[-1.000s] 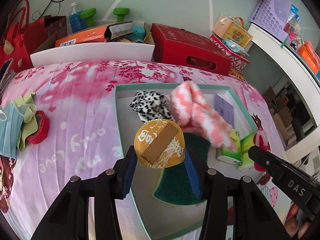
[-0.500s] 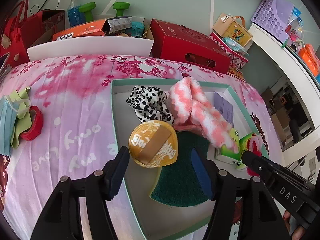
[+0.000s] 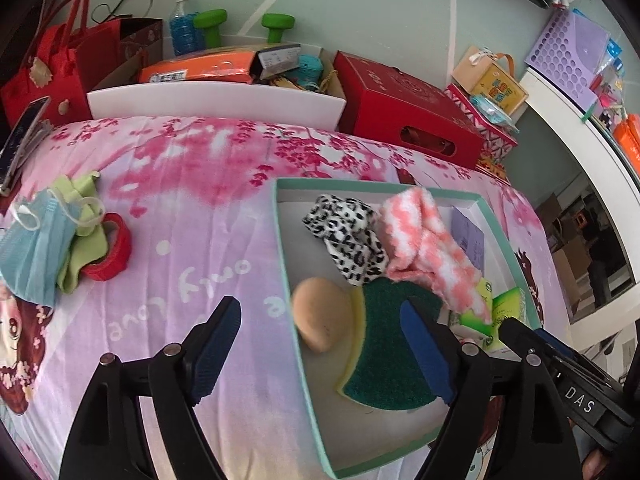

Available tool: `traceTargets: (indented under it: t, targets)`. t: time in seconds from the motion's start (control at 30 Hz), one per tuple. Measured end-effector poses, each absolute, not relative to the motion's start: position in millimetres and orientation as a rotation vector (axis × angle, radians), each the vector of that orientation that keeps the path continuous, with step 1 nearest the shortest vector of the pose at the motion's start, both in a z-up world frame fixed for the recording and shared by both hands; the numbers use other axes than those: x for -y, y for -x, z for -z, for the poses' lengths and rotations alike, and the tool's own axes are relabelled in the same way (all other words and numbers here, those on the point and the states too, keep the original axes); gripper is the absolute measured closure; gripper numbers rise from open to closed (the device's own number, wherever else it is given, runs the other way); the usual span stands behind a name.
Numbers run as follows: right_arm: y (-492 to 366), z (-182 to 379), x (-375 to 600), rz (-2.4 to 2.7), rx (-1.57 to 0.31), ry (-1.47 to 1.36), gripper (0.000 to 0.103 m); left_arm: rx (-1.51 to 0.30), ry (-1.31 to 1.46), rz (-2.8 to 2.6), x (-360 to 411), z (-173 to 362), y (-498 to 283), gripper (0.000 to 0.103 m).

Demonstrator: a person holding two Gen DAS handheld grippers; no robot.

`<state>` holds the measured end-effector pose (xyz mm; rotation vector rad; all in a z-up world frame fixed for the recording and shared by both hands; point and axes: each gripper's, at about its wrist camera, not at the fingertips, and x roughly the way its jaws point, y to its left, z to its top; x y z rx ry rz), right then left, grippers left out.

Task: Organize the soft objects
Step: 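Move both tools back over the remaining pile beside the tray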

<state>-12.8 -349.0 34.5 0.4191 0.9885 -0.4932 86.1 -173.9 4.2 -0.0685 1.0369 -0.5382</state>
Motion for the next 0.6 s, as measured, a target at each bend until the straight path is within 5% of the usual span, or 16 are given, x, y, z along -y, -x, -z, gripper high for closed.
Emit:
traceTargets:
  t: [0.27,0.37,0.43,0.6]
  targets:
    - [14,-35,349,0.506,-0.98,-0.389,0.0,-1.048,0.059,0.404,149,-4,-98,0.02]
    - [15,-37,347,0.527,-0.967,-0.357,0.0,-1.064,0.032,0.305,138,1,-103,0.019]
    - [15,-38,348,0.537,-0.96,-0.356,0.0,-1.061,-0.001,0.239,133,3,-106,0.006]
    - [13,-38,348,0.537,-0.964,-0.358,0.0,-1.067,0.047,0.199,117,2,-111,0.005]
